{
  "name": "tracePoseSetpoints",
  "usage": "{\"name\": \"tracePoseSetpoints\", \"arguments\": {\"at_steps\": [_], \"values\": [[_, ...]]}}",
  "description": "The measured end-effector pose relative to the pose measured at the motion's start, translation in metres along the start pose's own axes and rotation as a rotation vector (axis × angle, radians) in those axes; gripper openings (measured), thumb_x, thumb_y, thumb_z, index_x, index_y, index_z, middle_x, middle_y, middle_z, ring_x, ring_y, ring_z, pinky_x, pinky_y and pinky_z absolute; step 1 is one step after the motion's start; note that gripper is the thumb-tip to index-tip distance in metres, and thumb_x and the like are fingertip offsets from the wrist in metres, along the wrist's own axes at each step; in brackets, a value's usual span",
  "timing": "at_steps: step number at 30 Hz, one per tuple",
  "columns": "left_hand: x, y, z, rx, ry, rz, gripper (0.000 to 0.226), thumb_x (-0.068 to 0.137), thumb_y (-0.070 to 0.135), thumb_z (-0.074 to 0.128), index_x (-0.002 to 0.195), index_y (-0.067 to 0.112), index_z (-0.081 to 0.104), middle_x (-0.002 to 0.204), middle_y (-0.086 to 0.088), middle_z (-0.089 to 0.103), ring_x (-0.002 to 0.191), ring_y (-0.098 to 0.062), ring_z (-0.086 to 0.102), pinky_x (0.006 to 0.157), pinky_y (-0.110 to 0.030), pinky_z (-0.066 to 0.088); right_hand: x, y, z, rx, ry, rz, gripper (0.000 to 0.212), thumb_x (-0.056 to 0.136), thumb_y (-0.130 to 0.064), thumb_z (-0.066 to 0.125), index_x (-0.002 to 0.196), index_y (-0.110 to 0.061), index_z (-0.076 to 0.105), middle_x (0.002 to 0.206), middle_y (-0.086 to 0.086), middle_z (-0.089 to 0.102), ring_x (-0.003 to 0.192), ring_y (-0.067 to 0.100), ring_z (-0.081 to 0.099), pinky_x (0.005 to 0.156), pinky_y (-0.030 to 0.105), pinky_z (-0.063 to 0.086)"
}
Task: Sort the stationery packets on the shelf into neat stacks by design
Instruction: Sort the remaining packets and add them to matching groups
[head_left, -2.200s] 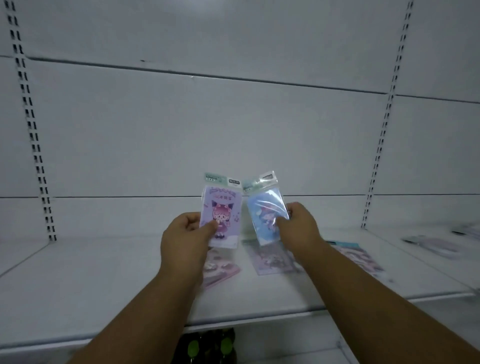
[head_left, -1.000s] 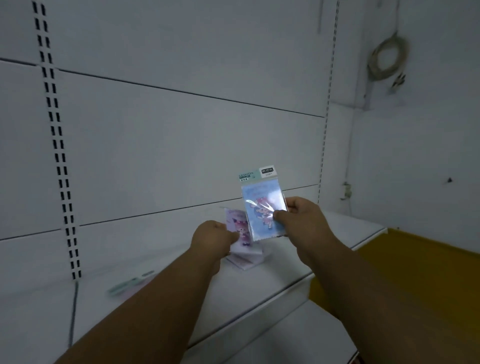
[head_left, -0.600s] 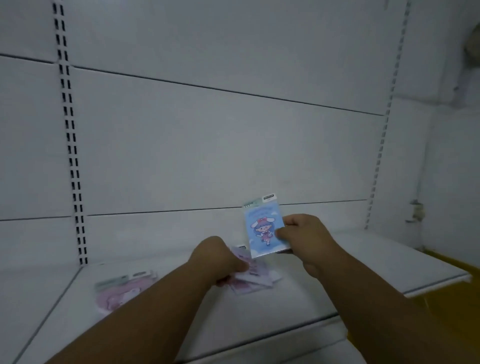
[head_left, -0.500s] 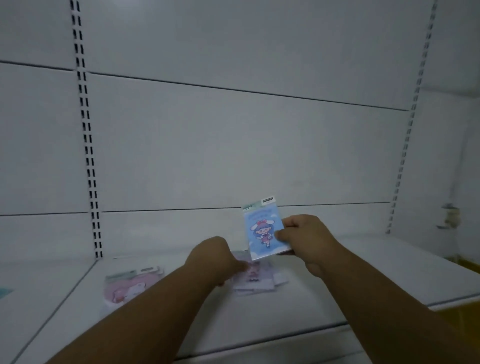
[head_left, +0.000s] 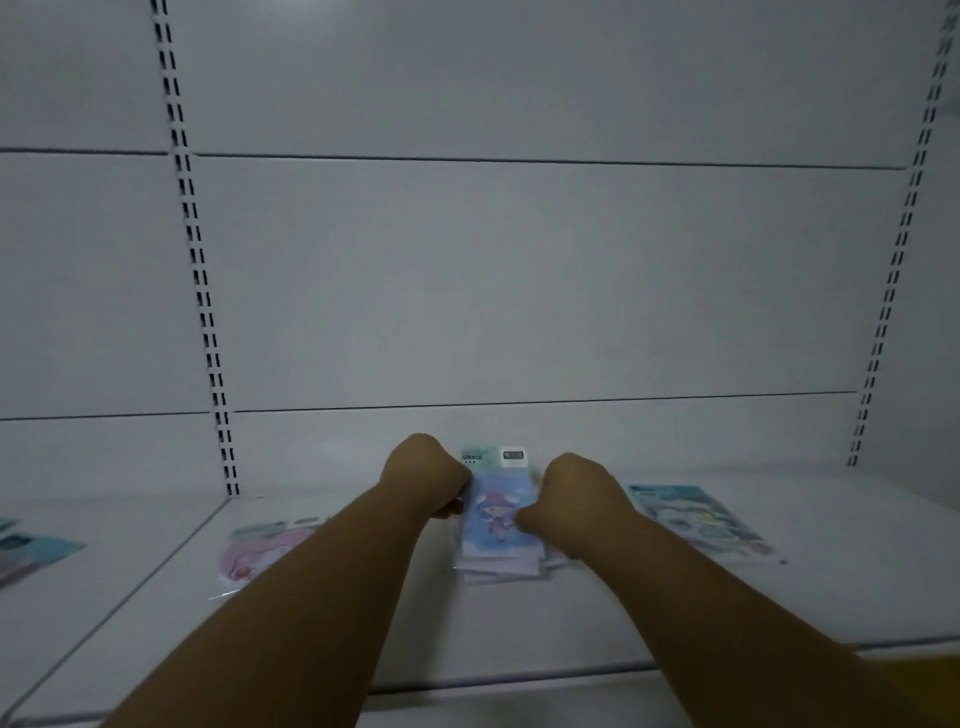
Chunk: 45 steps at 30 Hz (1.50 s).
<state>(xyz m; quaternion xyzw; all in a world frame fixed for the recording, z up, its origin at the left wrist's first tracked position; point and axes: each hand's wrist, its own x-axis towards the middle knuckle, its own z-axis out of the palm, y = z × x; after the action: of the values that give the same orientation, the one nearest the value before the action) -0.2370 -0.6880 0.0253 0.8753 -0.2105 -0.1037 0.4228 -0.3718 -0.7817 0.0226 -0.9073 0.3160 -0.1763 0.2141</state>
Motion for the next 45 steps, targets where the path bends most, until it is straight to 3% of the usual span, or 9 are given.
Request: {"name": "tracePoseSetpoints", "arguments": {"at_steps": [3, 7, 11, 16, 24, 31, 37, 41, 45], "values": [[0.0, -0.008, -0.002, 0.319, 0.048, 0.069, 0.021, 0.08, 0.019, 0.07, 0.066, 0.007, 0.06, 0.066, -0.008, 0.068, 0.057, -0.02, 0.067, 0.056, -0.025, 0.054, -0.005, -0.005, 0.002, -0.118, 0.043, -0.048, 0.03, 0.079, -0.033, 0.069, 0.069, -0.014, 0.048, 0.073, 0.0, 0.054, 0.075, 0.019, 0.053, 0.052, 0.022, 0.033], [-0.012, -0.025, -0.038, 0.547, 0.227, 0.261, 0.013, 0.086, 0.025, 0.062, 0.094, 0.015, 0.061, 0.104, -0.003, 0.066, 0.092, -0.019, 0.06, 0.072, -0.027, 0.043, -0.018, -0.042, 0.002, -0.115, 0.184, -0.222, 0.037, 0.087, -0.037, 0.061, 0.115, -0.013, 0.06, 0.114, 0.007, 0.057, 0.099, 0.023, 0.059, 0.082, 0.031, 0.049], [-0.044, -0.065, -0.113, 0.555, 0.236, 0.287, 0.031, 0.088, 0.042, 0.062, 0.109, 0.019, 0.064, 0.108, 0.0, 0.067, 0.098, -0.018, 0.061, 0.083, -0.029, 0.05, -0.046, -0.135, 0.019, -0.131, 0.179, -0.481, 0.047, 0.087, -0.042, 0.059, 0.129, -0.022, 0.052, 0.124, 0.002, 0.051, 0.112, 0.022, 0.053, 0.094, 0.037, 0.048], [-0.099, -0.187, -0.239, 0.659, 0.285, 0.169, 0.04, 0.089, 0.05, 0.057, 0.116, 0.022, 0.063, 0.115, 0.002, 0.065, 0.102, -0.016, 0.06, 0.089, -0.029, 0.048, -0.099, -0.287, 0.077, -0.148, 0.185, -0.758, 0.044, 0.09, -0.039, 0.057, 0.129, -0.021, 0.05, 0.125, 0.003, 0.053, 0.11, 0.023, 0.053, 0.094, 0.037, 0.048], [-0.128, -0.321, -0.379, 0.667, 0.356, 0.047, 0.038, 0.089, 0.047, 0.057, 0.119, 0.023, 0.063, 0.119, 0.0, 0.066, 0.102, -0.015, 0.061, 0.087, -0.027, 0.049, -0.139, -0.437, 0.152, -0.147, 0.143, -0.785, 0.044, 0.09, -0.039, 0.056, 0.128, -0.017, 0.05, 0.124, 0.009, 0.052, 0.11, 0.028, 0.052, 0.091, 0.04, 0.047], [-0.059, -0.366, -0.42, 0.667, 0.4, -0.026, 0.043, 0.09, 0.048, 0.049, 0.121, 0.02, 0.057, 0.122, -0.005, 0.061, 0.109, -0.024, 0.057, 0.093, -0.038, 0.049, -0.12, -0.481, 0.187, -0.197, 0.11, -0.747, 0.042, 0.091, -0.039, 0.055, 0.127, -0.018, 0.051, 0.123, 0.007, 0.052, 0.111, 0.028, 0.052, 0.092, 0.04, 0.048], [-0.006, -0.397, -0.45, 0.822, 0.329, -0.269, 0.047, 0.084, 0.044, 0.055, 0.123, 0.019, 0.053, 0.125, -0.005, 0.061, 0.115, -0.025, 0.055, 0.092, -0.037, 0.043, -0.082, -0.504, 0.224, -0.179, 0.045, -0.752, 0.041, 0.091, -0.039, 0.055, 0.127, -0.019, 0.051, 0.124, 0.006, 0.052, 0.113, 0.027, 0.052, 0.093, 0.04, 0.047], [0.016, -0.407, -0.467, 0.747, 0.247, -0.299, 0.062, 0.071, 0.049, 0.064, 0.124, 0.018, 0.052, 0.124, -0.006, 0.063, 0.114, -0.026, 0.058, 0.095, -0.036, 0.047, -0.066, -0.527, 0.25, -0.172, -0.004, -0.739, 0.043, 0.091, -0.04, 0.055, 0.128, -0.021, 0.05, 0.126, 0.005, 0.052, 0.114, 0.026, 0.052, 0.093, 0.039, 0.046], [0.022, -0.404, -0.483, 0.447, 0.336, -0.269, 0.072, 0.067, 0.034, 0.079, 0.123, 0.016, 0.038, 0.124, -0.011, 0.051, 0.119, -0.033, 0.052, 0.097, -0.042, 0.048, -0.057, -0.541, 0.268, -0.172, -0.053, -0.647, 0.041, 0.091, -0.04, 0.055, 0.125, -0.019, 0.052, 0.123, 0.006, 0.053, 0.11, 0.025, 0.054, 0.09, 0.038, 0.048]]}}
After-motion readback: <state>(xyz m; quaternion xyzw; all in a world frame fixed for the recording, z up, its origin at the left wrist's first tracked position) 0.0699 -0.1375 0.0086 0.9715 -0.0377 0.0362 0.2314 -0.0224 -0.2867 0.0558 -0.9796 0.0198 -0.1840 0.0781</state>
